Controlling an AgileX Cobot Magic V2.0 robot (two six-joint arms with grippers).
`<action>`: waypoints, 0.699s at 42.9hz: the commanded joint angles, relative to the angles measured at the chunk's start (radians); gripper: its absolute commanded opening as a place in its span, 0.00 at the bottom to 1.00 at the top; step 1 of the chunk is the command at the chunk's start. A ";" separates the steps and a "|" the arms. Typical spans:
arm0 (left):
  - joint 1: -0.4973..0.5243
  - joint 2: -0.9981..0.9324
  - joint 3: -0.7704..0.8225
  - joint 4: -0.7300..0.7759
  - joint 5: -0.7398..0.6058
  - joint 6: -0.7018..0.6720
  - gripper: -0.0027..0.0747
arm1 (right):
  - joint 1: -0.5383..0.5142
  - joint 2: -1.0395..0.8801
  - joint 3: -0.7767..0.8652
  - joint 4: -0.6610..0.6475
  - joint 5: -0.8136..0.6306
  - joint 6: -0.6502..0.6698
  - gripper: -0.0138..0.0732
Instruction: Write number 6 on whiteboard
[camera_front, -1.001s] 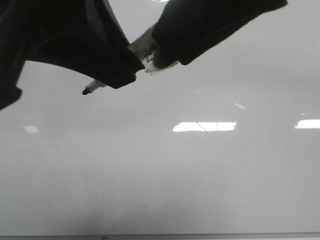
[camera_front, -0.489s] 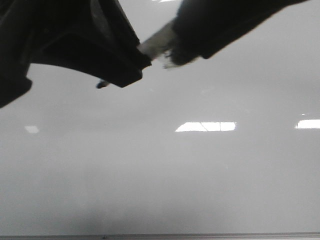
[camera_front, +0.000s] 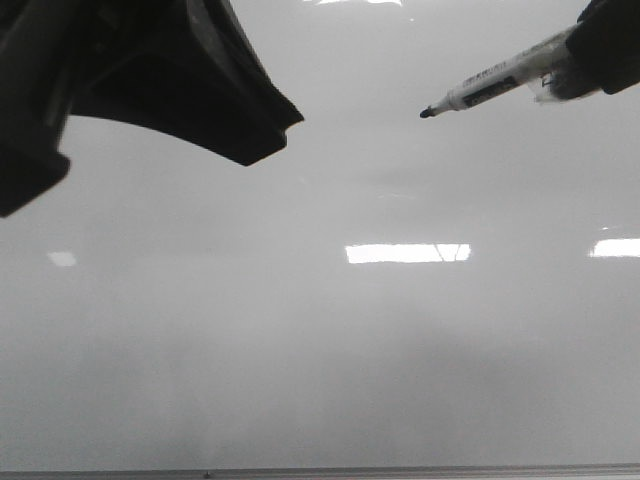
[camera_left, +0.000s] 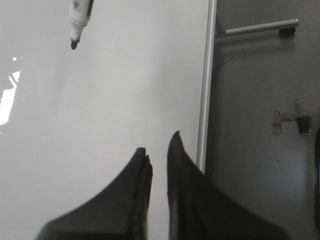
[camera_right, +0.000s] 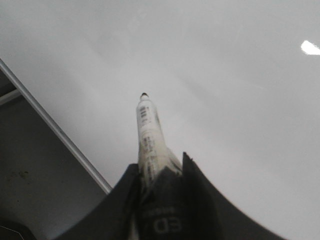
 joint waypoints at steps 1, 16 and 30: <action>-0.003 -0.048 -0.015 -0.042 -0.074 -0.014 0.01 | -0.006 -0.012 -0.025 0.010 -0.080 -0.004 0.08; 0.025 -0.445 0.262 -0.253 -0.279 -0.014 0.01 | -0.003 0.125 -0.032 0.112 -0.278 -0.004 0.08; 0.025 -0.769 0.434 -0.349 -0.279 -0.014 0.01 | 0.076 0.346 -0.211 0.114 -0.407 -0.004 0.08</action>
